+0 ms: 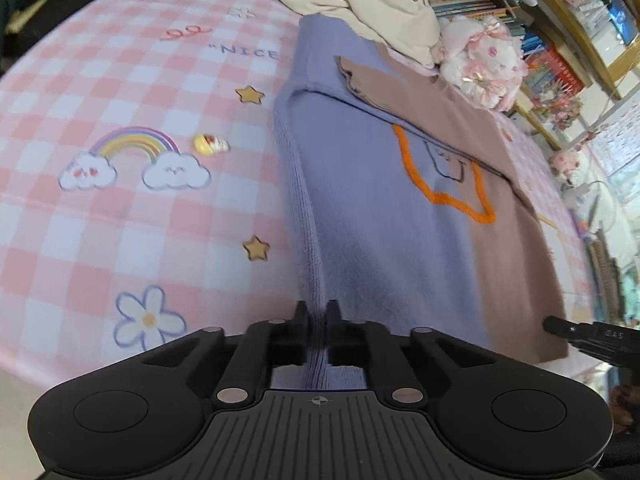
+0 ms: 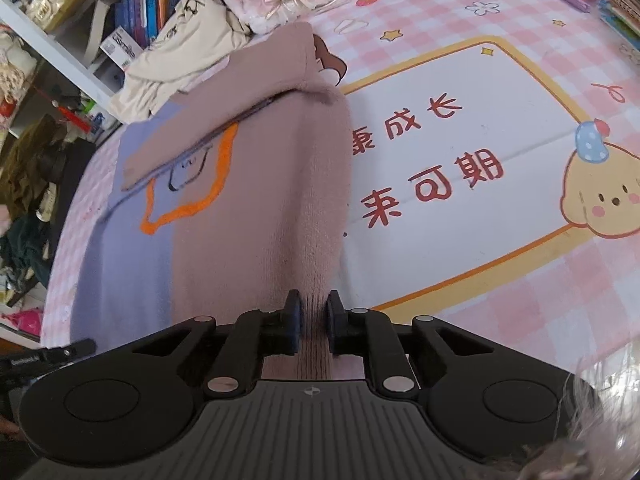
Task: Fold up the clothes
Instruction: 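Lift the hem with both tools and carry it toward the collar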
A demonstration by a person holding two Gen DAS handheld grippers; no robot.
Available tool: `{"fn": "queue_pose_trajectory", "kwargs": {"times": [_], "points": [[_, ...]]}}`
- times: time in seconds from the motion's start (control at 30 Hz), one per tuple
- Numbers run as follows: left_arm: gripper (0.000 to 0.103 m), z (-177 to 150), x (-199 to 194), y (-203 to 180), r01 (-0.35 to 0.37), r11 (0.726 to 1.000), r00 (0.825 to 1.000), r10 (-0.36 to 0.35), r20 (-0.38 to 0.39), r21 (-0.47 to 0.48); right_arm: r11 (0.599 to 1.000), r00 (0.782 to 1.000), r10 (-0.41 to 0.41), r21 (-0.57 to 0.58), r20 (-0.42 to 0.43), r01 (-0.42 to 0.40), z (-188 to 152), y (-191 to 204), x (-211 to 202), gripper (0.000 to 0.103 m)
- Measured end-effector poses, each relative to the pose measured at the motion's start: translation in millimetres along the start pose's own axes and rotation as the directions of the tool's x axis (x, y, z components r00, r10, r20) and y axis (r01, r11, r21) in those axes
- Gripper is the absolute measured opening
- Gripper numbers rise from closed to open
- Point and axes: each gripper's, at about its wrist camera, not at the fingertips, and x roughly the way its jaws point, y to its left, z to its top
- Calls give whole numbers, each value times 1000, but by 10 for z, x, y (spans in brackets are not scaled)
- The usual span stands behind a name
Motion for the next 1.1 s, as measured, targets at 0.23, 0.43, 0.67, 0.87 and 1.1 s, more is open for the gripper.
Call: {"fn": "queue_pose_trajectory", "kwargs": {"times": [0.23,0.43,0.67,0.87,1.1], "points": [[4,-140,-177,150,160,987,982,-162,-100,-27,1000,996,28,-11,-83,-29,-111,-124,-322,11],[4,-245,-309,146,252,968,950,-250,-188,-13,998,979,53,-7,-197,-56,-215,-203,-582,11],[4,140,-525,119,429,897,903,-426,55,-110,948,969,245,202,31,-246,110,-260,-868,11],[4,622,-600,89,511,847,834,-446,325,-148,784,861,409,367,302,-501,572,-359,-834,11],[4,1183,-358,46,510,847,798,-399,452,-152,748,811,434,345,394,-568,1183,-116,-456,11]]}}
